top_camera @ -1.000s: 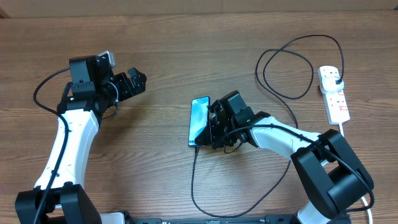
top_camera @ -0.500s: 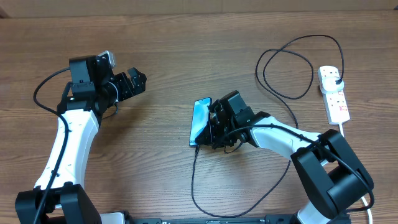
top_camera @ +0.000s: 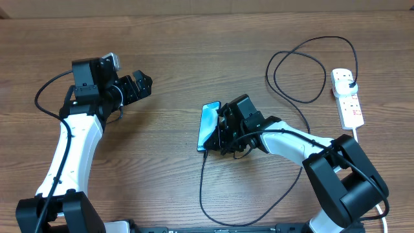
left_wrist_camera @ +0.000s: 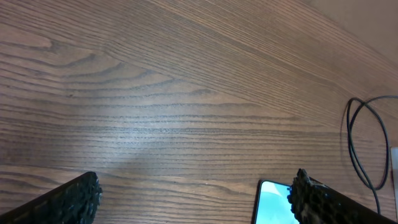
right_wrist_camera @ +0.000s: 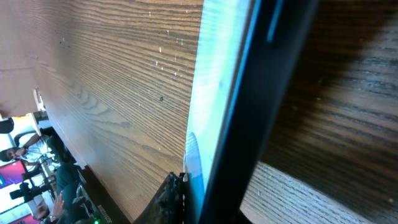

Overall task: Plug charger to phone and switch on socket
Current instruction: 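Lower the phone flat onto the table with the right gripper, then open the right gripper and lift it off the phone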

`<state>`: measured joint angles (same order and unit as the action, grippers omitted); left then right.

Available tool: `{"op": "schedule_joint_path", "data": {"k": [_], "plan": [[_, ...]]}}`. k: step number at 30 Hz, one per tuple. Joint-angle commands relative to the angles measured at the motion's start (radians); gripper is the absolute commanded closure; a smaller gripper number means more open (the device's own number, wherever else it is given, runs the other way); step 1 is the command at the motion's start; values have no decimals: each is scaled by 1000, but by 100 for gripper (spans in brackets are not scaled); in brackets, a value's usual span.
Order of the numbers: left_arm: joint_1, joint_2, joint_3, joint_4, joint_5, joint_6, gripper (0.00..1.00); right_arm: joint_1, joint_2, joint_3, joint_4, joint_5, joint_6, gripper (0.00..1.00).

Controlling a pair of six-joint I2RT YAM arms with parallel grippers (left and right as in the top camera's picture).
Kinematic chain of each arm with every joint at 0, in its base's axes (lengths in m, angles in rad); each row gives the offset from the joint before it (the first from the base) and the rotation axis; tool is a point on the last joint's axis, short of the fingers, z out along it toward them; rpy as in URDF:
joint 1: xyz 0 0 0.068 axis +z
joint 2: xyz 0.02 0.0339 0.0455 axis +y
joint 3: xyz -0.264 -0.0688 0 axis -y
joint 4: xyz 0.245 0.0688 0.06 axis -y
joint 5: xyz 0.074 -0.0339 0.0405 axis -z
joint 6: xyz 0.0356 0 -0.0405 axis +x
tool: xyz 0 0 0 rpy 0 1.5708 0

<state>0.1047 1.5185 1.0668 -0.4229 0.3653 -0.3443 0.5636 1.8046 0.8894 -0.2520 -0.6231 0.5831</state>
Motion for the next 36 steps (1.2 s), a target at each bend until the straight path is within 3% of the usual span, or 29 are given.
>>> {"op": "schedule_joint_path", "data": {"k": [1, 4, 21, 35, 36], "plan": [[0, -15, 3, 1, -10, 0, 0, 5, -2, 0, 7, 6, -8, 86], [0, -15, 3, 1, -10, 0, 1, 5, -2, 0, 5, 16, -8, 81], [0, -15, 3, 1, -10, 0, 0, 5, -2, 0, -13, 62, -8, 79], [0, -15, 3, 1, -10, 0, 0, -43, -2, 0, 8, 377, 54, 80], [0, -15, 3, 1, -10, 0, 0, -47, -2, 0, 15, 385, 53, 84]]}}
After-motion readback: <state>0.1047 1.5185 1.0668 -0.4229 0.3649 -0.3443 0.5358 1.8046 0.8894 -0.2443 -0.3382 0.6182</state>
